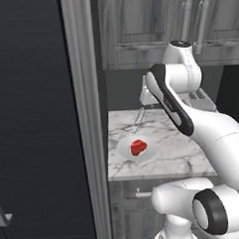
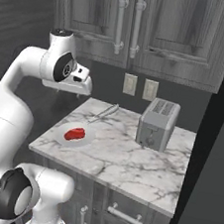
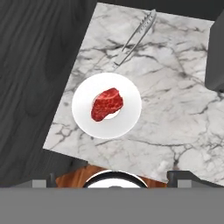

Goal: Pick the steak from the counter and place it in the microwave.

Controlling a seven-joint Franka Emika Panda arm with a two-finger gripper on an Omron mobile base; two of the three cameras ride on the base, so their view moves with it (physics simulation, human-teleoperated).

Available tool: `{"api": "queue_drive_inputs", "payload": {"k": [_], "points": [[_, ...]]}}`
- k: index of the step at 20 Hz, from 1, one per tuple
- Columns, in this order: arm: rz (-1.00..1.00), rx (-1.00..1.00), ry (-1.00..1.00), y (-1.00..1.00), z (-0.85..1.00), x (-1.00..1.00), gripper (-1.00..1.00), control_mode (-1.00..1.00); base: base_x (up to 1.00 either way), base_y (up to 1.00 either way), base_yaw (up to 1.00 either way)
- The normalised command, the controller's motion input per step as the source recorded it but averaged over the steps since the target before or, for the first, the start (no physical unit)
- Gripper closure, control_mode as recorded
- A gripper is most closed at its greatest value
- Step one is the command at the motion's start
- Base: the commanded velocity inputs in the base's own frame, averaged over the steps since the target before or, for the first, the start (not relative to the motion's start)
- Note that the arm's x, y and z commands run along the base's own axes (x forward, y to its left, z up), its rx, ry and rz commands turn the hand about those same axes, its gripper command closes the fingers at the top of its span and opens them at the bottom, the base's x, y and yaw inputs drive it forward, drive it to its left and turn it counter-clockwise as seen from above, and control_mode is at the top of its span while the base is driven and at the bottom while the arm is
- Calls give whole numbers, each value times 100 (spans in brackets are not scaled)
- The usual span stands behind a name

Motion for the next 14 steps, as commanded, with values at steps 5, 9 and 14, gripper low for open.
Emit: {"api": "queue_drive_inputs", "payload": {"k": [5, 9, 14], "points": [[-3, 0, 20, 2, -99, 0, -100, -100, 0, 0, 0], [-9, 2, 29, 14, -79, 0, -100, -100, 0, 0, 0], [-10, 1, 21, 37, -55, 47, -100, -100, 0, 0, 0]]}}
